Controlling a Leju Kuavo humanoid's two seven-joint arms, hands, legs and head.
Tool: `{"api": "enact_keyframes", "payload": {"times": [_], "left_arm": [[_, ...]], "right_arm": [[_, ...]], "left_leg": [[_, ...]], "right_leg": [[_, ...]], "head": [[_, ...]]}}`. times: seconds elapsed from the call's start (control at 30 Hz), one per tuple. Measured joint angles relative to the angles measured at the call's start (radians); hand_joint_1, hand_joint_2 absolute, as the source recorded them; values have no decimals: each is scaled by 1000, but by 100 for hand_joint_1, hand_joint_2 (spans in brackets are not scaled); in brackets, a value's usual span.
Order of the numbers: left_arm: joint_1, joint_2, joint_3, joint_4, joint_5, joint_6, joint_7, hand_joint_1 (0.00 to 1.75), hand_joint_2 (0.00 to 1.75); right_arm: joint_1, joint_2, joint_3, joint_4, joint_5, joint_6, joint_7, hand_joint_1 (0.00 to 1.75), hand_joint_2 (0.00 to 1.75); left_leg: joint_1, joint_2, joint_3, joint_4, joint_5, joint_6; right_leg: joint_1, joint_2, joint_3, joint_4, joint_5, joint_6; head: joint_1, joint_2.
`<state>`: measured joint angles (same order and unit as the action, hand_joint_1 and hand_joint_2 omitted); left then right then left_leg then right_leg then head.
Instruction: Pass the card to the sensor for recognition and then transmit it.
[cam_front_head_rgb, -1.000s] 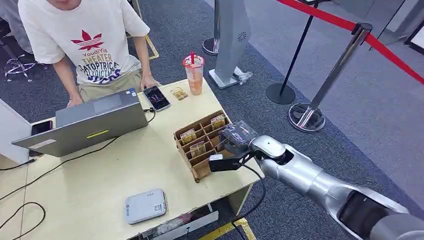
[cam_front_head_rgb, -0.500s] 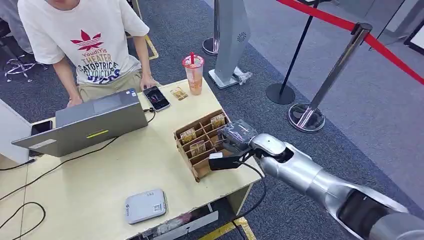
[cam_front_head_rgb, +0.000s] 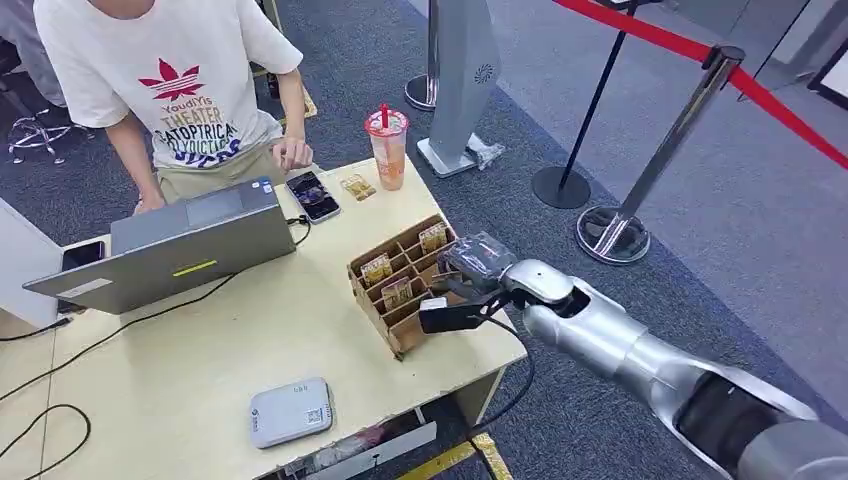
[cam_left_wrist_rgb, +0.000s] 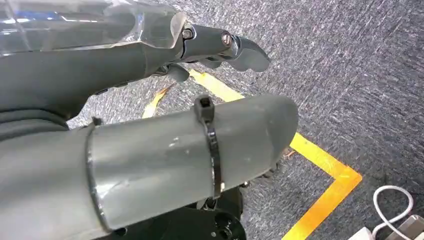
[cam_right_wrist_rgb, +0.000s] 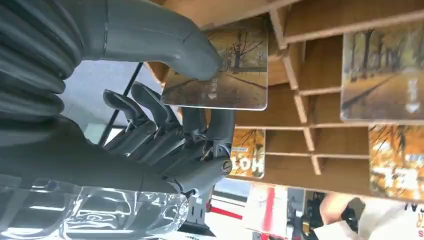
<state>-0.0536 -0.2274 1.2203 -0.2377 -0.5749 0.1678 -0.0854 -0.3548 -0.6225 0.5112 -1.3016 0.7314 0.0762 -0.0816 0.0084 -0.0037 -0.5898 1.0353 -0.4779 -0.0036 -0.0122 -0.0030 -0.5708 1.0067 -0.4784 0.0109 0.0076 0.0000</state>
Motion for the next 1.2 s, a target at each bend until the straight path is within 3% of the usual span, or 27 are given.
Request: {"api": "enact_keyframes", "payload": {"times": [0.3, 0.63, 1.03, 1.2], "left_arm": [[0, 7, 0, 0, 0, 0, 0, 0, 0], [0, 8, 0, 0, 3, 6, 0, 0, 0], [0, 11, 0, 0, -3, 8, -2, 0, 0], [-5, 11, -1, 0, -17, 8, -3, 0, 0]], "right_arm": [[-180, -37, 28, 24, -176, 140, -57, 173, 175], [-490, -41, 162, 130, -352, 253, -80, 175, 175], [-604, -48, 231, 167, -395, 253, -87, 175, 175], [-643, 10, 255, 218, -390, 226, -90, 175, 175]], "left_leg": [[0, 1, 0, 0, 1, 0], [0, 0, 0, 0, 1, 0], [0, 0, 0, 0, 1, 0], [0, 1, 1, 0, 1, -1]], "right_leg": [[0, 1, 0, 1, 1, 0], [0, 0, 0, 1, 0, 0], [0, 0, 0, 1, 0, 0], [0, 1, 0, 2, 1, 0]], "head": [[0, 0], [0, 0], [0, 0], [0, 0]]}}
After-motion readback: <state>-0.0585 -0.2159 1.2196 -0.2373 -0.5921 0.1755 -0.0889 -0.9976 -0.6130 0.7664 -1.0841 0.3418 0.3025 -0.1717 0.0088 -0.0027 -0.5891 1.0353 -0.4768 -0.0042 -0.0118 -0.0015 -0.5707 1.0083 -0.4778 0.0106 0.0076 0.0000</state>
